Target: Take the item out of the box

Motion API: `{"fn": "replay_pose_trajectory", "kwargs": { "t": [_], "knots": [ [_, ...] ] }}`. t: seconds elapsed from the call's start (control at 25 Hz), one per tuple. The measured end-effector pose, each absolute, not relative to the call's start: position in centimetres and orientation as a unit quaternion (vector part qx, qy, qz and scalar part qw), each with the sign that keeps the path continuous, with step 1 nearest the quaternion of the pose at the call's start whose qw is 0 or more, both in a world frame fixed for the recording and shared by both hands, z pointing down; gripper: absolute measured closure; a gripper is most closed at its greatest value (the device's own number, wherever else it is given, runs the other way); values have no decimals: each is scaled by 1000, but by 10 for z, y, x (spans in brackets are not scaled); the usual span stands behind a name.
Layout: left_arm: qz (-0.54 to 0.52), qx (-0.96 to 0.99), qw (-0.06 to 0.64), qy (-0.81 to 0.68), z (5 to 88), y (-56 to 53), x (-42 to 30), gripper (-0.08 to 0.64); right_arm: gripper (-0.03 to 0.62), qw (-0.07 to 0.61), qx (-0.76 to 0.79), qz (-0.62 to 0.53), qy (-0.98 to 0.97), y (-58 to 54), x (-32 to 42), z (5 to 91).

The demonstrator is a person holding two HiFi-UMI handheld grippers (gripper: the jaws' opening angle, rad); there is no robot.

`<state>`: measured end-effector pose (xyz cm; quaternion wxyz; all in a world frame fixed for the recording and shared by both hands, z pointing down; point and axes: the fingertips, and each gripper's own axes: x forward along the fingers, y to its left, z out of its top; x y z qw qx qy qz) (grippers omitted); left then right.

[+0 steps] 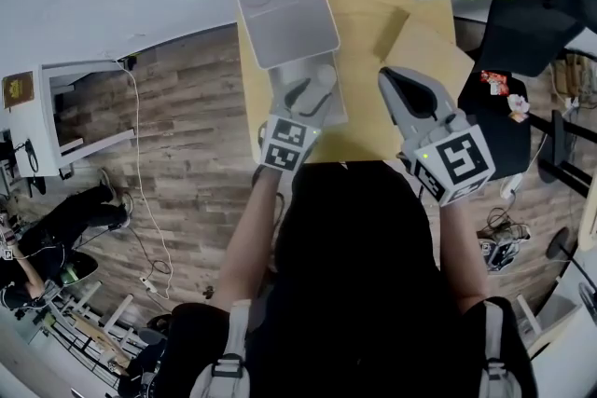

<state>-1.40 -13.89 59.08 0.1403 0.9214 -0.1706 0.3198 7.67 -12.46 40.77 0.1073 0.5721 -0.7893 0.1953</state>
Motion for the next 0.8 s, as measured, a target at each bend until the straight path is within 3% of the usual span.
{"fn": "replay_pose_trajectory", "kwargs": {
  "t": [0.8],
  "knots": [
    [389, 905, 142, -94, 653, -138, 8, 322, 589, 127, 577, 218, -777, -123, 93, 429]
  ]
}}
